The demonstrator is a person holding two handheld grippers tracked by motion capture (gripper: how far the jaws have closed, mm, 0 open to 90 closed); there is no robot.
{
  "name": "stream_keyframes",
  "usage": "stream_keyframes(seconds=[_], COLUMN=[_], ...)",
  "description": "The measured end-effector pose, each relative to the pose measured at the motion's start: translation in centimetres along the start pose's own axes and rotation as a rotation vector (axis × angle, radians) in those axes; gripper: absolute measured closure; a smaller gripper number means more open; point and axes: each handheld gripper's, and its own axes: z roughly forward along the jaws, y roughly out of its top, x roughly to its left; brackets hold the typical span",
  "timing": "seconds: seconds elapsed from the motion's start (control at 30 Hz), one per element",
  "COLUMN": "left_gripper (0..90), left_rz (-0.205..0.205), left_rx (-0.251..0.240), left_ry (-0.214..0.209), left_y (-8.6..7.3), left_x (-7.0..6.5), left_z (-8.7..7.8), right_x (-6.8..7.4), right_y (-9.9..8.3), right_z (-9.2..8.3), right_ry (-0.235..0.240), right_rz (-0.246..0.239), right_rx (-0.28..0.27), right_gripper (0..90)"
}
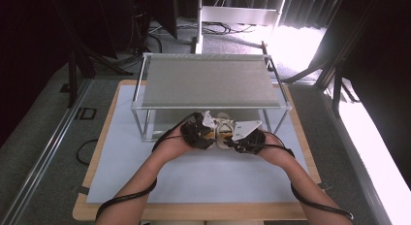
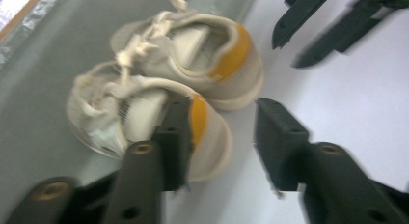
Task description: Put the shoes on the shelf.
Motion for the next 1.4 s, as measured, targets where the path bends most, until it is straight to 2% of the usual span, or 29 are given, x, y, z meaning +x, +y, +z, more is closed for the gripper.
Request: stream_keyframes(seconds=[0.03, 0.07, 0.1, 0.13, 0.17, 0.2, 0.27, 0.33, 0.37, 0.4, 0.43, 0.5, 0.53, 0.67, 0.7, 0.87, 0.97, 1.1, 1.2, 1.3, 1.4], left_gripper=[66.0, 66.5, 70.8, 72.5, 72.5, 76.8, 81.1, 81.1, 81.1, 81.1, 81.1, 81.1, 81.1, 81.2, 81.2, 81.2, 81.2, 81.3, 81.2, 81.0, 80.9], left_rz=[-0.002, -0.014, -0.014, -0.027, -0.040, -0.059, -0.068, -0.064, -0.067, -0.067, -0.058, -0.039, -0.035, -0.039, -0.042, -0.043, -0.053, -0.051, -0.040, -0.062, -0.044], left_rx=[0.011, 0.017, 0.017, 0.018, 0.020, 0.027, 0.040, 0.056, 0.043, 0.041, 0.040, 0.040, 0.043, 0.031, 0.024, 0.022, 0.032, 0.042, 0.046, 0.061, 0.071], left_ry=[0.012, 0.007, 0.007, 0.013, 0.026, 0.026, 0.037, 0.056, 0.052, 0.049, 0.055, 0.070, 0.075, 0.072, 0.086, 0.098, 0.098, 0.106, 0.113, 0.113, 0.118], left_y=[-0.3, -0.5, -0.5, -0.7, -0.9, -1.1, -1.4, -1.5, -1.6, -1.6, -1.6, -1.6, -1.6, -1.7, -1.7, -1.4, -0.7, -0.5, -0.4, -0.2, -0.1], left_x=[-0.5, -0.6, -0.6, -0.7, -0.8, -0.7, -0.7, -0.6, -0.5, -0.5, -0.4, -0.4, -0.3, 0.4, 0.6, 1.2, 1.9, 2.2, 2.5, 2.9, 2.8], left_z=[0.2, 0.4, 0.4, 0.6, 0.8, 1.1, 1.7, 2.0, 2.2, 2.2, 2.2, 2.4, 2.4, 2.6, 2.9, 3.5, 4.2, 4.6, 5.0, 5.4, 5.6], right_x=[0.2, 0.2, 0.2, 0.3, 0.3, 0.3, 0.3, 0.3, 0.3, 0.1, 0.1, 0.4, 0.4, 0.2, 0.0, -0.6, -1.5, -2.0, -2.2, -2.6, -2.8], right_y=[-0.4, -0.6, -0.6, -1.3, -1.3, -1.5, -2.1, -2.1, -2.2, -2.2, -2.1, -1.9, -1.9, -1.8, -1.7, -1.6, -1.7, -1.9, -2.0, -2.0, -1.9], right_z=[0.2, 0.3, 0.3, 0.7, 0.7, 0.9, 1.6, 1.9, 2.1, 2.2, 2.3, 2.7, 2.7, 3.2, 3.4, 4.0, 4.7, 5.2, 5.6, 6.2, 6.3], right_ry=[-0.017, -0.028, -0.028, -0.065, -0.065, -0.079, -0.124, -0.141, -0.153, -0.143, -0.139, -0.172, -0.172, -0.190, -0.197, -0.233, -0.259, -0.270, -0.285, -0.290, -0.286], right_rz=[0.020, 0.035, 0.035, 0.080, 0.080, 0.096, 0.140, 0.141, 0.140, 0.161, 0.163, 0.146, 0.146, 0.150, 0.154, 0.160, 0.190, 0.215, 0.210, 0.226, 0.232], right_rx=[0.005, 0.009, 0.009, 0.014, 0.014, 0.018, 0.030, 0.035, 0.037, 0.022, 0.015, 0.015, 0.015, 0.008, 0.008, 0.022, 0.033, 0.021, 0.029, 0.024, 0.021], right_gripper=[86.7, 88.3, 88.3, 89.8, 89.8, 89.9, 89.9, 89.9, 90.0, 90.0, 90.0, 90.0, 90.0, 90.0, 90.0, 90.0, 89.9, 89.9, 89.9, 89.9, 89.5])
